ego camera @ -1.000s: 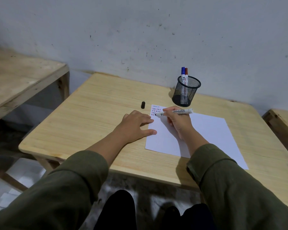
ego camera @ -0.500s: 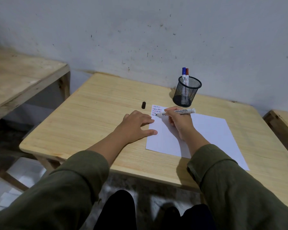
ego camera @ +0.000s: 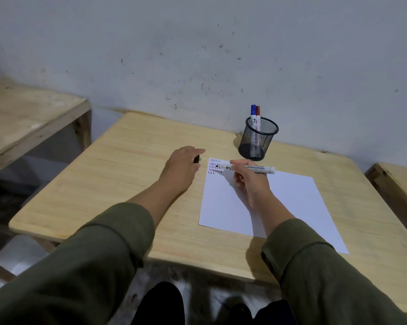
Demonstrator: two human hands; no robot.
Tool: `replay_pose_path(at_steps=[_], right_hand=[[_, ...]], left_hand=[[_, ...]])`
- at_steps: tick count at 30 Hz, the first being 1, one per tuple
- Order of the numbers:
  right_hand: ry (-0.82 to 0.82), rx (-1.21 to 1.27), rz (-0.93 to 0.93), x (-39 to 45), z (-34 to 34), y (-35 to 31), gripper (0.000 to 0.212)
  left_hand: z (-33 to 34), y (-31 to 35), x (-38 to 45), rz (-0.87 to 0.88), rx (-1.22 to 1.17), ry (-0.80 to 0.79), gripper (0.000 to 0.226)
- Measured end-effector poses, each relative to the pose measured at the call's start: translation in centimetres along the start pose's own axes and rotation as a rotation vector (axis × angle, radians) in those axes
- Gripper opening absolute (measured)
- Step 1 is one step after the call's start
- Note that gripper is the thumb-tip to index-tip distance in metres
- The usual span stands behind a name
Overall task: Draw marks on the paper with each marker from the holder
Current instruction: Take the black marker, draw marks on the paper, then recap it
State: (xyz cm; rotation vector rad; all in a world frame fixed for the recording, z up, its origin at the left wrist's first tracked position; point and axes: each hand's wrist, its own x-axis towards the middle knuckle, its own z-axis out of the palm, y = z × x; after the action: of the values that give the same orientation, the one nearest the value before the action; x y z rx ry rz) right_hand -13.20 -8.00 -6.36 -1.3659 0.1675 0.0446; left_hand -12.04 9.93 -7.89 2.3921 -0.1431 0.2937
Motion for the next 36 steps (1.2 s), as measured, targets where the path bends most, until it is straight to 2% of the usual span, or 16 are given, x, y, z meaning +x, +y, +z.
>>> replay_pose_path(at_steps=[6, 12, 15, 23, 30, 36], right_hand=[[-0.030, 0.018, -0.007, 0.0, -0.2, -0.1, 0.018], [-0.018, 0.070, -0.031, 0.2, -0.6, -0.9, 0.019], [-0.047, 0.067, -0.080, 0.4, -0.6, -1.9, 0.019], [-0.119, 0.123, -0.145, -0.6, 0.1, -5.2, 0.017], [-0.128, 0.125, -0.183, -1.4, 0.2, -6.9, 0.019], [-0.115, 0.113, -0.205, -1.9, 0.0, -7.6, 0.018]], left_hand=[[0.6, -0.1, 1.5, -0.066, -0.018, 0.016, 0.025], [-0.3, 2.3, 1.2, -0.218, -0.506, 0.166, 0.021], [-1.1, 3.9, 1.5, -0.263, -0.685, 0.174, 0.019], [-2.5, 5.9, 1.8, -0.178, -0.686, 0.127, 0.018], [-3.1, 6.9, 1.6, -0.129, -0.729, 0.101, 0.029], [-3.5, 7.9, 1.4, -0.097, -0.825, 0.069, 0.018]])
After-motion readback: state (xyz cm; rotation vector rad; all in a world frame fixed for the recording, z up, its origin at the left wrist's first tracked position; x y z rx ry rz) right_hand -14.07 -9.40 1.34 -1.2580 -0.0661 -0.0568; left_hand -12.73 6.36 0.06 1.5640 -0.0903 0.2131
